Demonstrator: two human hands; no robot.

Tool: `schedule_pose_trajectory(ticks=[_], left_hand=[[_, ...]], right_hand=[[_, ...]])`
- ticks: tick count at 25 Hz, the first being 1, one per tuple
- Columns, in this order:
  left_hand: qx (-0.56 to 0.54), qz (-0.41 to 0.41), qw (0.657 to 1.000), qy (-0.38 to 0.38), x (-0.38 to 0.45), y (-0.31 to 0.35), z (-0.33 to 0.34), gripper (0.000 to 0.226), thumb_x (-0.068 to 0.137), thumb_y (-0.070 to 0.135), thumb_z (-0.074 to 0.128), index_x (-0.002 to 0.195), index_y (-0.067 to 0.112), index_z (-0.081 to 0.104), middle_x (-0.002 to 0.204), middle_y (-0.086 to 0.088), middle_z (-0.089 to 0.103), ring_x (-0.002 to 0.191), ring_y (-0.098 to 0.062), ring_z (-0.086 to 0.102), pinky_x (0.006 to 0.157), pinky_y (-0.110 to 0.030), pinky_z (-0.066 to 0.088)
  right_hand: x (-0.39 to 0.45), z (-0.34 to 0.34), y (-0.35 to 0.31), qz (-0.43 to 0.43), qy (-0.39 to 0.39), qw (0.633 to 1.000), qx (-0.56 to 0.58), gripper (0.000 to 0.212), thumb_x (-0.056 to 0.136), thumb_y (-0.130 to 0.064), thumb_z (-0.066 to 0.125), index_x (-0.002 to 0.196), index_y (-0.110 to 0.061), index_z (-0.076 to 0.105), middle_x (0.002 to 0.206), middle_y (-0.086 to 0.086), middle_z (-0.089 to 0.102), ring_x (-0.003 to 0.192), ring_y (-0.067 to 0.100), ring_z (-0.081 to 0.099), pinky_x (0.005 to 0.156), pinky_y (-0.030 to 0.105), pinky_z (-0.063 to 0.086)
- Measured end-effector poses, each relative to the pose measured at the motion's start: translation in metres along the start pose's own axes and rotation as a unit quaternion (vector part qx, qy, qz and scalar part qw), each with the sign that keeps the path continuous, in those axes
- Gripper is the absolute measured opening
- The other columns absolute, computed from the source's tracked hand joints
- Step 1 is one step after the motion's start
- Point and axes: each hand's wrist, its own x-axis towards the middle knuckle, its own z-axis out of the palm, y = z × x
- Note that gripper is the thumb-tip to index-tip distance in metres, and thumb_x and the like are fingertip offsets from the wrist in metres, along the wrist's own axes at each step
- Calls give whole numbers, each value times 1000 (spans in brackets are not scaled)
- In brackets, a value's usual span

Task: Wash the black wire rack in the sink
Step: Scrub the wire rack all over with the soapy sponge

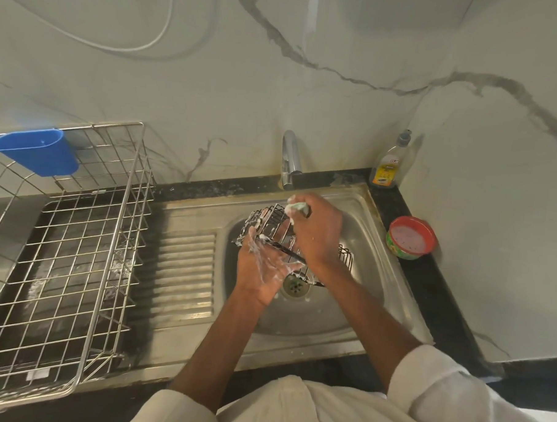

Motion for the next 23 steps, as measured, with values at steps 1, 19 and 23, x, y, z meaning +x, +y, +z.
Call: schedule_pose_trajectory(ticks=[1,19,23], left_hand=[[-19,-3,1000,13,-3,1,2,87,105,67,36,165,6,28,171,-8,27,157,-31,26,115,-50,36],[-29,-7,1000,1,-1,-8,5,51,111,56,29,153,31,44,153,1,54,152,-32,36,122,-78,13],[-51,-29,998,21,-1,-9,2,68,109,59,36,165,21,30,164,-16,44,142,-35,50,116,-69,32]], right_hand=[[7,-1,0,4,19,1000,-16,24,90,-3,74,110,-14,77,103,-1,77,65,-17,61,58,1,46],[8,-8,6,44,-20,997,-68,32,89,5,67,99,-24,75,98,-4,76,75,14,72,57,29,59],[0,-12,16,20,10,997,-75,33,86,7,68,104,-18,79,105,-4,76,85,7,67,68,2,44]])
